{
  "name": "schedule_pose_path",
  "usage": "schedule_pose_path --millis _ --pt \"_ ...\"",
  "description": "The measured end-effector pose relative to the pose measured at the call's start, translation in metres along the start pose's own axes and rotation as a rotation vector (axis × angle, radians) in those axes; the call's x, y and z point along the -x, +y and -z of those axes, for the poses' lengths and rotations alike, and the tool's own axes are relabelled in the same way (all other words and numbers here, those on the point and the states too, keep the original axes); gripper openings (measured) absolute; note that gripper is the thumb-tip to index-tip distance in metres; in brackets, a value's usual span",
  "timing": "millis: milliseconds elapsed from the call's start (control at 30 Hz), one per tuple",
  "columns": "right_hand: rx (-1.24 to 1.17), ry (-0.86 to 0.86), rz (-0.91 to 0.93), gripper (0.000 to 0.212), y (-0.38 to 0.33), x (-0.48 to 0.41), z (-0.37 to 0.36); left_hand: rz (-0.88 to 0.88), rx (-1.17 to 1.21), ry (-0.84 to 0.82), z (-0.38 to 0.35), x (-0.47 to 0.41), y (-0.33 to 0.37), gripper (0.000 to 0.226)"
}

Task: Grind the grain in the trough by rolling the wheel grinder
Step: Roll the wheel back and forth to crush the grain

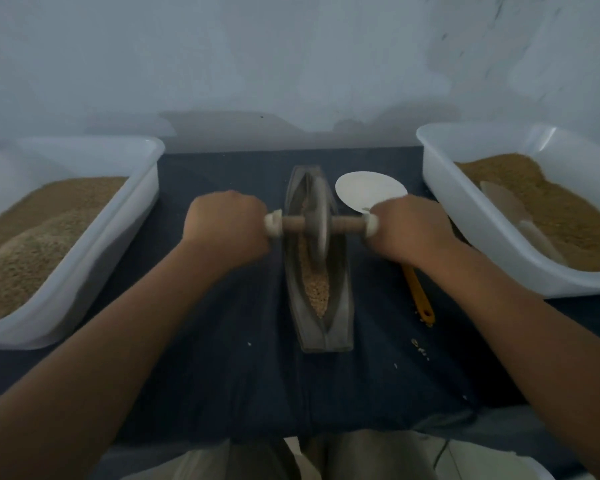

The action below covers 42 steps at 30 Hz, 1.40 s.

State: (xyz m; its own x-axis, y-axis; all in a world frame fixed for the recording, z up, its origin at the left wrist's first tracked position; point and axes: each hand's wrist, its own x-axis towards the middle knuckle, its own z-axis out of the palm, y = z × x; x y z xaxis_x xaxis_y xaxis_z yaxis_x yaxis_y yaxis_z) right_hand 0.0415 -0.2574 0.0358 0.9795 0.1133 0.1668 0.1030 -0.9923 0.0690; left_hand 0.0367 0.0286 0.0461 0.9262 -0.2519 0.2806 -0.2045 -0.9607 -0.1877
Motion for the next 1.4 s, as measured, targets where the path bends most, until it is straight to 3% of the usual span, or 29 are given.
schedule_pose_path --millis 133,233,367,500,567,633,700,800,900,1100,1167,1267,1400 --pt "-0.052 0.051 0.156 0.031 0.012 0.069 0.006 -0.173 -0.011 0.216 0.002 0.061 -0.007 0.035" --pt "-0.02 -0.003 0.101 0.033 0.008 0.056 0.006 -0.123 0.023 0.072 -0.007 0.043 -0.008 0.03" --pt "0.027 0.078 -0.019 0.034 -0.01 -0.016 0.012 0.059 0.054 -0.082 -0.008 -0.028 -0.007 0.026" --pt "0.026 -0.007 -0.016 0.036 -0.008 -0.02 0.011 0.056 0.05 -0.062 -0.004 -0.021 -0.004 0.03" --pt "0.002 0.042 0.051 0.032 -0.002 0.013 0.01 0.001 0.046 -0.025 -0.009 0.012 -0.008 0.029" --pt "0.021 0.143 0.155 0.027 0.005 0.052 0.009 -0.102 0.01 0.103 -0.009 0.052 -0.01 0.032" --pt "-0.009 0.136 0.172 0.031 0.008 0.075 0.01 -0.173 -0.002 0.233 -0.007 0.066 -0.01 0.038" --pt "-0.021 0.076 0.099 0.035 0.002 0.053 0.008 -0.118 0.013 0.122 -0.014 0.038 -0.012 0.032" --pt "0.023 0.19 0.056 0.03 -0.011 0.003 0.011 0.046 0.096 -0.003 -0.02 -0.01 -0.011 0.034" --pt "0.047 0.229 0.14 0.036 -0.01 0.009 0.02 0.077 0.137 0.022 -0.021 0.024 -0.008 0.034" --pt "0.047 0.277 0.194 0.036 -0.006 0.048 0.018 -0.017 0.095 0.131 -0.02 0.061 -0.006 0.036" --pt "-0.014 0.22 0.184 0.038 0.004 0.079 0.012 -0.076 0.042 0.271 -0.015 0.083 -0.005 0.038" --pt "0.063 0.23 0.086 0.035 -0.005 0.033 0.008 0.015 0.026 0.122 -0.022 0.031 -0.005 0.037"
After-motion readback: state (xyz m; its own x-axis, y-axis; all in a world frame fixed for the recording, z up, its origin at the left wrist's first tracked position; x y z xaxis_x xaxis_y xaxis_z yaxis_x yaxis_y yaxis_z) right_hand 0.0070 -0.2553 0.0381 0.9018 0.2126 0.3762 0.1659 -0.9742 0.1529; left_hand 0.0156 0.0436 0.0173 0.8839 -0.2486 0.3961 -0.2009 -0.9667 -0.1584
